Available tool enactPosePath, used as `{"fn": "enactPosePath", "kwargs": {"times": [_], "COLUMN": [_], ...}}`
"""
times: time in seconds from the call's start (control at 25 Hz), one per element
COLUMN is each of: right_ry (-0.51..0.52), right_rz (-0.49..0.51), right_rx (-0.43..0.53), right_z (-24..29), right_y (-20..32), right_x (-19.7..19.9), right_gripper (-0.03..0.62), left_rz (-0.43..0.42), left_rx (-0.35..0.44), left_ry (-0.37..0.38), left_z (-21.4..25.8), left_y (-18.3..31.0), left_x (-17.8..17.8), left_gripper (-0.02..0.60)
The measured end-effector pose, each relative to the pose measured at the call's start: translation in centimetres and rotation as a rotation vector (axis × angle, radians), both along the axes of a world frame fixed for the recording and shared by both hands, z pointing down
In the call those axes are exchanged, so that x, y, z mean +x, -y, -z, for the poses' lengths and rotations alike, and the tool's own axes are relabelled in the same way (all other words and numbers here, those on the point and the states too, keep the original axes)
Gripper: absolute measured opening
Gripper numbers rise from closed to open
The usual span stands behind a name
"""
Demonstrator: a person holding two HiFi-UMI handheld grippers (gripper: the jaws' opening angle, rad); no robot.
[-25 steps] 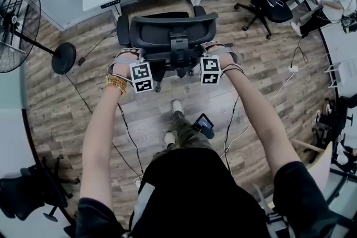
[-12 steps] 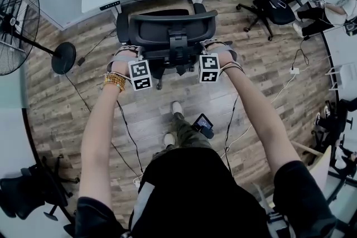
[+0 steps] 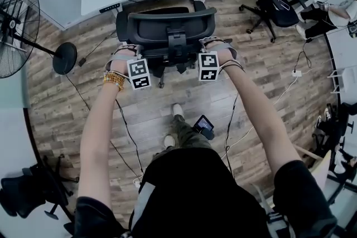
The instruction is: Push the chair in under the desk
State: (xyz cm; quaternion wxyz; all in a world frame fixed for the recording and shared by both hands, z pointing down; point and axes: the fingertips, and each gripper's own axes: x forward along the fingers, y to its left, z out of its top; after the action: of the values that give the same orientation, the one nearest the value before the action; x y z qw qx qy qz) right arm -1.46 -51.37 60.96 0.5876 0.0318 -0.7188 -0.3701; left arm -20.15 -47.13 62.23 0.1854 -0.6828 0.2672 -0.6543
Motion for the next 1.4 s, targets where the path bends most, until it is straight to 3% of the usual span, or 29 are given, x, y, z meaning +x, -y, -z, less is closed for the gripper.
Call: {"fn": "enactPosePath", "kwargs": {"times": [1.4], "right_ry": [-0.001], "right_rz": [0.088], "right_rx": [0.001], "right_z": [0.3], "right_y": [12.5], "right_x": [-3.5], "right_gripper": [0.04], "left_rz": [0.084], "left_rx": [-0.001], "left_ry": [0.004], "left_z": [0.5], "left_y": [10.8], "left_x": [-3.2], "left_gripper": [0.054]}}
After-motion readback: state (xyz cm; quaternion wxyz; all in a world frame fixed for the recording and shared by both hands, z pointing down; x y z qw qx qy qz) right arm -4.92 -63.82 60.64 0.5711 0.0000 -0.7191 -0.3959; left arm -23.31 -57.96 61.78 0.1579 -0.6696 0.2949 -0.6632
